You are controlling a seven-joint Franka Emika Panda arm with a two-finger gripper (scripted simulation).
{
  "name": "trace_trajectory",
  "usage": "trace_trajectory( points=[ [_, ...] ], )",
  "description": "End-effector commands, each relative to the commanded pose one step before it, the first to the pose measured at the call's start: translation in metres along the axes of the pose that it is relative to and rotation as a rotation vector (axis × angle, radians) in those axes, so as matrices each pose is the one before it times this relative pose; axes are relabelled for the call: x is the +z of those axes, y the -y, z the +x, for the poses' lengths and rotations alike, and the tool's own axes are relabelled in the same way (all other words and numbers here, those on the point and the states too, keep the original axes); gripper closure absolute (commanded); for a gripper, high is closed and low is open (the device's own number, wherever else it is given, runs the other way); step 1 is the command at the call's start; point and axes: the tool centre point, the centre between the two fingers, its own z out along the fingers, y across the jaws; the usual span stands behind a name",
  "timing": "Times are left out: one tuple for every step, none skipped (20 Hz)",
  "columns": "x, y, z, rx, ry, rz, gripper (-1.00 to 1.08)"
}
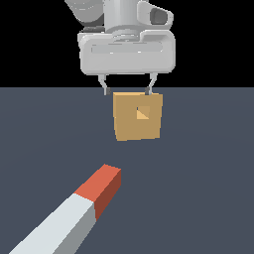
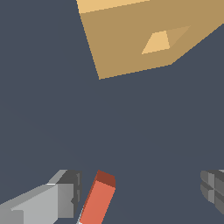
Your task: Insert the peg into the horizontal hole in a box.
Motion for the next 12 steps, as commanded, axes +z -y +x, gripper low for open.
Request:
trace_trajectory(
  points=[
    [0.00001,-0.00001,-0.00001,0.0,0.0,0.0,-0.92],
    [0.00026,0.0001,-0.00056,0.00097,0.00006,0.00002,-0.92],
    [0.00082,0.0003,-0.00164,0.00284,0.00013,0.00014,-0.92],
    [0.00137,0.0005,-0.00278,0.00482,0.00022,0.00023,-0.92],
    [0.00192,0.0007,-0.00389,0.00675,0.00031,0.00032,-0.92],
    [0.00246,0.00091,-0.00499,0.00866,0.00039,0.00041,-0.92],
    [0.00302,0.00111,-0.00612,0.01061,0.00048,0.00051,-0.92],
    [0.00357,0.00132,-0.00722,0.01252,0.00057,0.0006,-0.92],
    [0.00412,0.00153,-0.00833,0.01444,0.00065,0.0007,-0.92],
    [0.00468,0.00174,-0.00944,0.01636,0.00074,0.00079,-0.92],
    [0.00523,0.00195,-0.01056,0.01831,0.00083,0.00089,-0.92],
    [0.00579,0.00216,-0.01166,0.02021,0.00093,0.00099,-0.92]
  ],
)
